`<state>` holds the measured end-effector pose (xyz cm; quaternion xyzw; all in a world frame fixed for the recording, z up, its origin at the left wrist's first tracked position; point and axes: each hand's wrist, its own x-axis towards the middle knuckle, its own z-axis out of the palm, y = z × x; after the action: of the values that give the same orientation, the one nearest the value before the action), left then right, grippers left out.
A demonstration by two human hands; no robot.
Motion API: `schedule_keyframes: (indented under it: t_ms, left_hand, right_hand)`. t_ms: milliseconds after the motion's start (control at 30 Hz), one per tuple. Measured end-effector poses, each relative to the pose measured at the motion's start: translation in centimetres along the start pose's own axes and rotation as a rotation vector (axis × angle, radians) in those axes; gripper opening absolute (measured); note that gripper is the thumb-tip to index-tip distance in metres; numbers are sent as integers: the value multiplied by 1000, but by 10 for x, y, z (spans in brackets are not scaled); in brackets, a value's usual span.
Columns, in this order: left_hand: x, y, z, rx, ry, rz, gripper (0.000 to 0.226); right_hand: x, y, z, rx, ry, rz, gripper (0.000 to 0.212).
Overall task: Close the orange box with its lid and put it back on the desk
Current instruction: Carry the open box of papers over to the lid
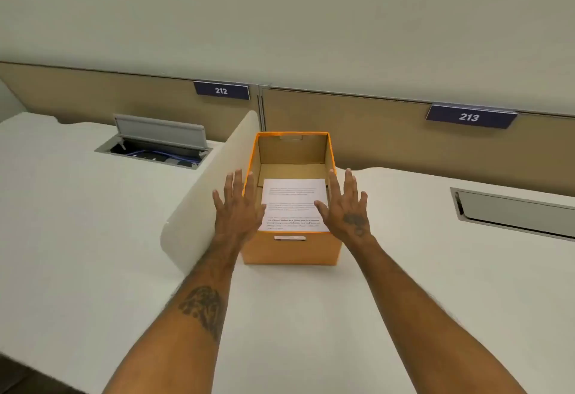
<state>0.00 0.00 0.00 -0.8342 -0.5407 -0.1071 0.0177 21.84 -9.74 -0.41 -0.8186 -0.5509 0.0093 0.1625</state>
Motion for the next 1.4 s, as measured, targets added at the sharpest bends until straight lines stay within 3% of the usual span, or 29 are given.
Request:
schedule_keyframes:
  t_ms: [467,733,967,1400]
  left_hand:
    - [72,-27,49,-352,-221,-172,82]
    - [80,-21,51,-283,-270,-117,80]
    - [69,-17,46,-281,-260,-124,81]
    - [24,92,2,-286,-219,-8,83]
  right_hand:
    - [60,2,39,45,-193,239,83]
    - [69,8,44,117,-235,352,87]
    - [58,13,40,108,-225,333,86]
    - [-20,94,-38,110,-98,443,85]
